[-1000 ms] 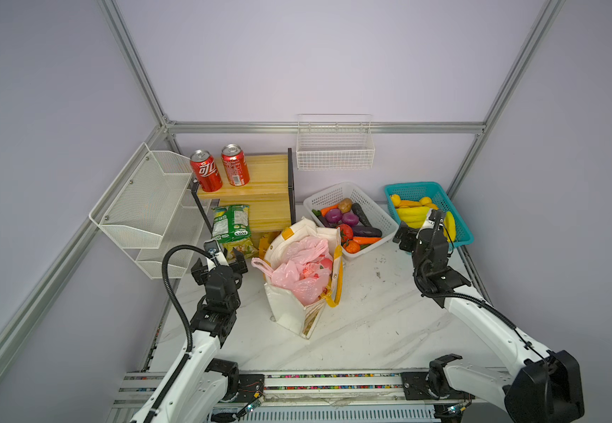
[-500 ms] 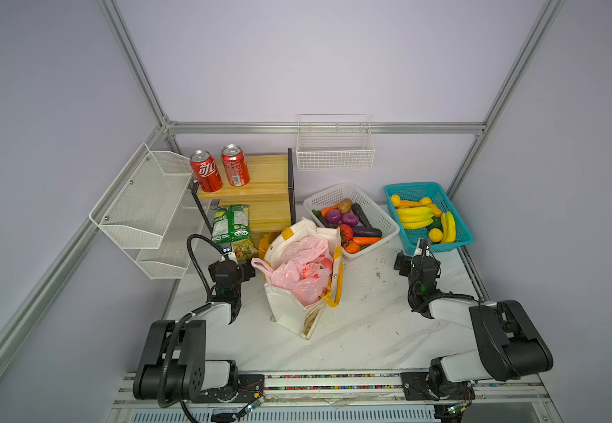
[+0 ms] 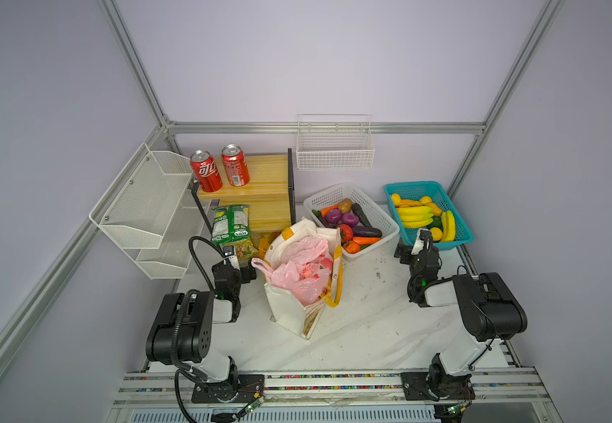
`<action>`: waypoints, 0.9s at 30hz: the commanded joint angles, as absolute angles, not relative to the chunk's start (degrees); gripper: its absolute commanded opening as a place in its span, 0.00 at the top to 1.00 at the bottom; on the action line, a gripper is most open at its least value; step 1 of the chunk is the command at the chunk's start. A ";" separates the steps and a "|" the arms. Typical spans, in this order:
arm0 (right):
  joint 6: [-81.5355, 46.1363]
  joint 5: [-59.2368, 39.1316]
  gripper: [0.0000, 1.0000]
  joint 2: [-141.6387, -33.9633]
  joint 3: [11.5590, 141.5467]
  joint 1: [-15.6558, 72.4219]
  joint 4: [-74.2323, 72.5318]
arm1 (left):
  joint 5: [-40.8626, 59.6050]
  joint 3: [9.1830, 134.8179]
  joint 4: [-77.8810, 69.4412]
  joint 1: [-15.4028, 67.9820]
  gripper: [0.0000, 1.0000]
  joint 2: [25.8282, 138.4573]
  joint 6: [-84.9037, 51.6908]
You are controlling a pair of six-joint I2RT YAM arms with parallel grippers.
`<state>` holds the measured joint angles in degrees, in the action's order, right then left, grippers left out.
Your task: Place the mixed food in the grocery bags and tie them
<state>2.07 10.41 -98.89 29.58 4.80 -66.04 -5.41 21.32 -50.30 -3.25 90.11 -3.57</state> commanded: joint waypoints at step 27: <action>2.83 5.98 0.03 -101.91 26.80 4.04 -76.27 | -3.43 21.09 -54.95 -3.39 0.01 89.71 -1.71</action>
<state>2.24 6.46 -101.27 27.38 4.16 -74.32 -3.73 21.32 -51.44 -3.25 90.11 -2.31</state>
